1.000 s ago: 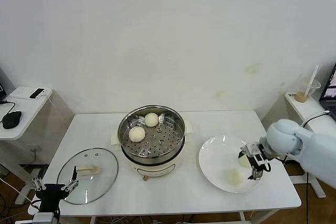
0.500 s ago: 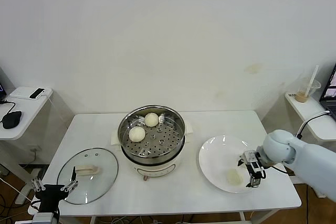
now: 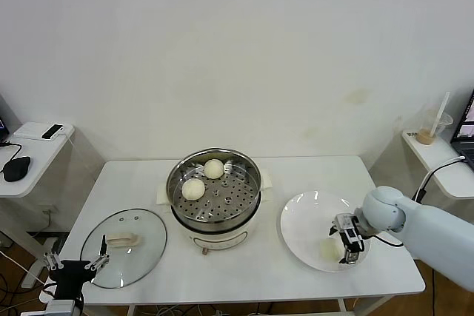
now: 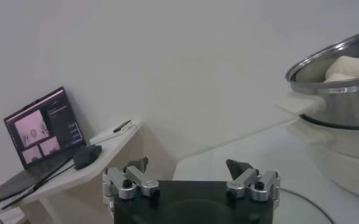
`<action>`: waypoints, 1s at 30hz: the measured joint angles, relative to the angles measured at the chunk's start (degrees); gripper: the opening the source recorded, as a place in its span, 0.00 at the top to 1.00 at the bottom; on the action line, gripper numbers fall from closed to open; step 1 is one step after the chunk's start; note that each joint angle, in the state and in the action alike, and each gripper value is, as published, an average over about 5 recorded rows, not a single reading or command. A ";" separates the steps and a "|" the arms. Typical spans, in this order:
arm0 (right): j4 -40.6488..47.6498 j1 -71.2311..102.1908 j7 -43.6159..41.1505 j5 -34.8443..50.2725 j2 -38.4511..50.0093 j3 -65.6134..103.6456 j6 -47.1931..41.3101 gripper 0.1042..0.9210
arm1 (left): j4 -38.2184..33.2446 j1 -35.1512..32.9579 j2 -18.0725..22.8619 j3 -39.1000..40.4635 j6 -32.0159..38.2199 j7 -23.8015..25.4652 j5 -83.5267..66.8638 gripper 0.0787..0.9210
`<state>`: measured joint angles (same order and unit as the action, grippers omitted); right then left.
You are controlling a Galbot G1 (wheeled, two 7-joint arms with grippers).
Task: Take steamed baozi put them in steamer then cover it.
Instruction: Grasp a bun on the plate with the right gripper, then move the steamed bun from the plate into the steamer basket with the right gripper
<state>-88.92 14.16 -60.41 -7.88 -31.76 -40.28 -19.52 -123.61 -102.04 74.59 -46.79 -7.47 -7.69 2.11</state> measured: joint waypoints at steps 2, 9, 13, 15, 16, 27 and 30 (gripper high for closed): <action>0.03 0.12 -0.11 -0.01 -0.08 0.01 -0.11 0.23 | -0.01 0.01 0.06 -0.01 0.00 0.00 0.00 0.12; -0.09 0.08 -0.61 0.07 0.36 0.33 -0.17 0.34 | -0.12 0.10 0.15 0.02 0.01 -0.03 0.01 0.12; -0.02 -0.20 -0.87 0.33 0.67 0.78 -0.13 0.41 | -0.27 0.20 0.19 0.12 0.00 -0.06 0.03 0.12; -0.02 -0.32 -1.00 0.48 0.76 1.04 -0.11 0.43 | -0.36 0.22 0.20 0.17 0.00 -0.07 0.04 0.12; -0.05 -0.40 -1.04 0.57 0.83 1.18 -0.10 0.43 | -0.39 0.23 0.21 0.20 0.00 -0.07 0.04 0.12; -0.87 -5.56 -2.58 3.08 2.41 0.53 0.84 0.44 | -0.56 0.40 -0.07 0.25 0.00 -0.09 -0.01 0.12; -0.80 -9.10 -3.35 4.33 2.58 -0.73 1.28 0.44 | -0.60 0.58 -0.15 0.29 -0.01 -0.09 -0.07 0.12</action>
<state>-89.72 5.06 -63.76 -3.54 -29.18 -41.01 -18.24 -124.22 -101.46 74.44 -46.49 -7.49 -7.78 2.04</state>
